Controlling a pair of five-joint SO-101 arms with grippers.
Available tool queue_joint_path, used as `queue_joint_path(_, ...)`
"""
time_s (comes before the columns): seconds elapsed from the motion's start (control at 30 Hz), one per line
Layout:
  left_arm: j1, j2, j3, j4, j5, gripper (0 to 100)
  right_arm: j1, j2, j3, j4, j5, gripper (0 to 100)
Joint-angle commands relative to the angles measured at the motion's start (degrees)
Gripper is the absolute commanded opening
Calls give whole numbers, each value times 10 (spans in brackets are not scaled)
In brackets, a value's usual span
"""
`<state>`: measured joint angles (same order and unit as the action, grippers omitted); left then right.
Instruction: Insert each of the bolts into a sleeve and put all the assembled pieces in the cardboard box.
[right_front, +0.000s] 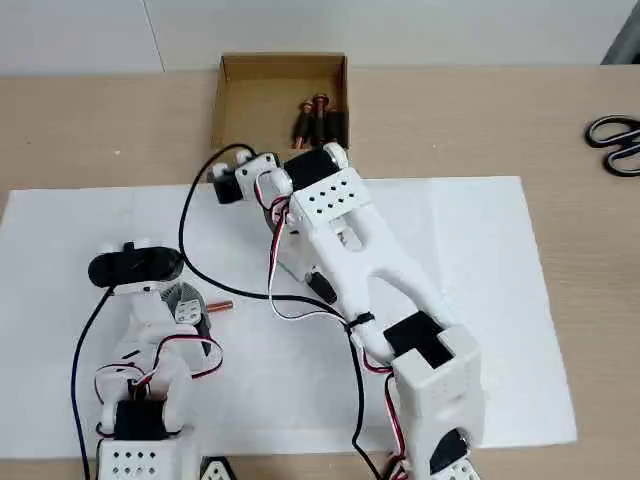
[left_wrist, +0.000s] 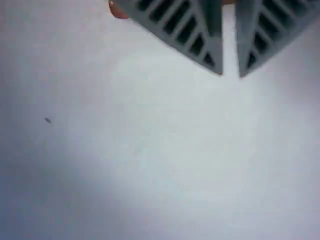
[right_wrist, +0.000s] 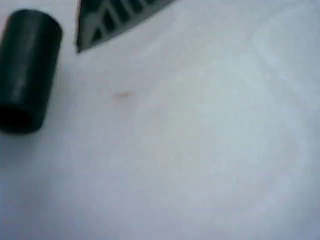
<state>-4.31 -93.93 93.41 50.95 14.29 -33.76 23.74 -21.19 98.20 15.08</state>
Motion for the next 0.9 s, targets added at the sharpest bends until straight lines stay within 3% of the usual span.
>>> queue_joint_path(0.0, -4, -5, -5, -2, 0, 6, -9, -39, 31, -2, -20, 219)
queue_joint_path(0.87, -4, -5, -5, -1, -1, 6, -34, -12, 89, -100, -14, 219)
